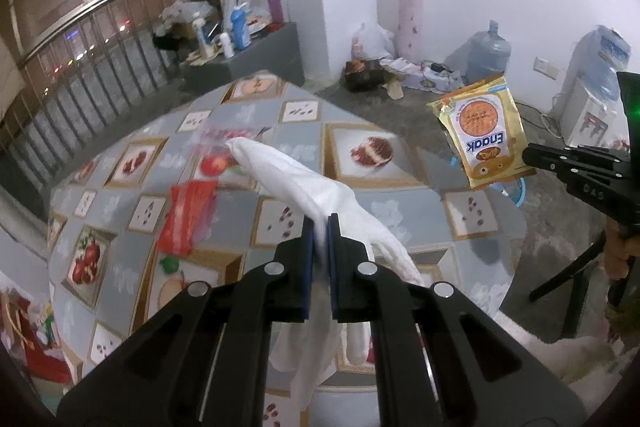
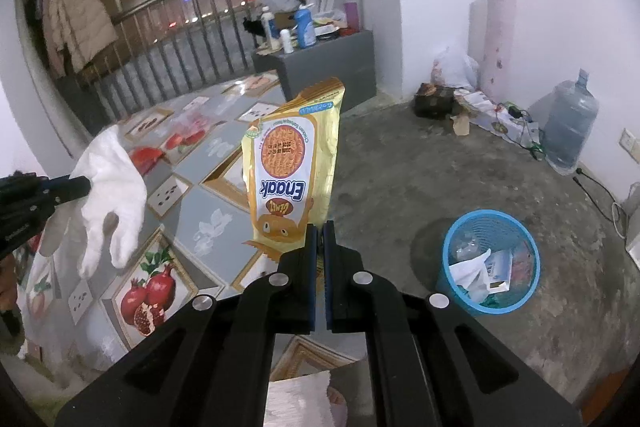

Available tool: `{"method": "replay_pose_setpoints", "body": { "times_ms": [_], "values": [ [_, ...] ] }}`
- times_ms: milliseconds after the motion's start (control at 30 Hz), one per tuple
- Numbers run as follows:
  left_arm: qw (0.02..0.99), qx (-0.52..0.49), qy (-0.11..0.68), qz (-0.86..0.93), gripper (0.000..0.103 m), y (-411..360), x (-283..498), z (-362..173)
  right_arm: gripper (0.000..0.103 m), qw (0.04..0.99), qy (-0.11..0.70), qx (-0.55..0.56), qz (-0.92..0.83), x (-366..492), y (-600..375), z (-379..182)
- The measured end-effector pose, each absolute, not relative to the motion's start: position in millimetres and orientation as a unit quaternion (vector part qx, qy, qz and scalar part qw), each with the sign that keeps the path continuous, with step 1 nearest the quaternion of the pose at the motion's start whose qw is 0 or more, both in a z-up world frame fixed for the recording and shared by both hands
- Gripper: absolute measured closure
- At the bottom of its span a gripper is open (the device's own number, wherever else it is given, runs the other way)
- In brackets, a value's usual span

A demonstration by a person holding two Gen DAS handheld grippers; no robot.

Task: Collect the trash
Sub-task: 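Carry the white cloth and Enaak bag over the blue wastebasket with both tools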

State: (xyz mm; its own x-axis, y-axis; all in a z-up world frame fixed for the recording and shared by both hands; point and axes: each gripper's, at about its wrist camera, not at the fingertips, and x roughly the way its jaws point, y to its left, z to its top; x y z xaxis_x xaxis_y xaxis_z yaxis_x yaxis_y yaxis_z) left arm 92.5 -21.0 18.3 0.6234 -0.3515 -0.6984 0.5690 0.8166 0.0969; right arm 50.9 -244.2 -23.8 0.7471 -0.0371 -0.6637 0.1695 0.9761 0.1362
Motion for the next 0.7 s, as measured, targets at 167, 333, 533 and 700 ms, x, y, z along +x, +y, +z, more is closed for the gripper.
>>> {"method": "replay_pose_setpoints", "body": {
  "times_ms": [167,333,533,700],
  "values": [
    [0.878,0.167,0.336,-0.297,0.098,-54,99,29,0.100,0.929,0.343,0.106,-0.092,44,-272,-22],
    [0.859,0.176,0.320,-0.358,0.098,-103,113,44,0.100,0.921,0.336,0.118,-0.157,33,-316,-21],
    [0.806,0.174,0.343,-0.450,0.098,-196,138,42,0.100,0.897,0.341,0.156,-0.234,18,-379,-39],
    [0.753,0.176,0.391,-0.499,0.098,-283,158,9,0.100,0.864,0.364,0.218,-0.270,14,-438,-82]
  ]
}}
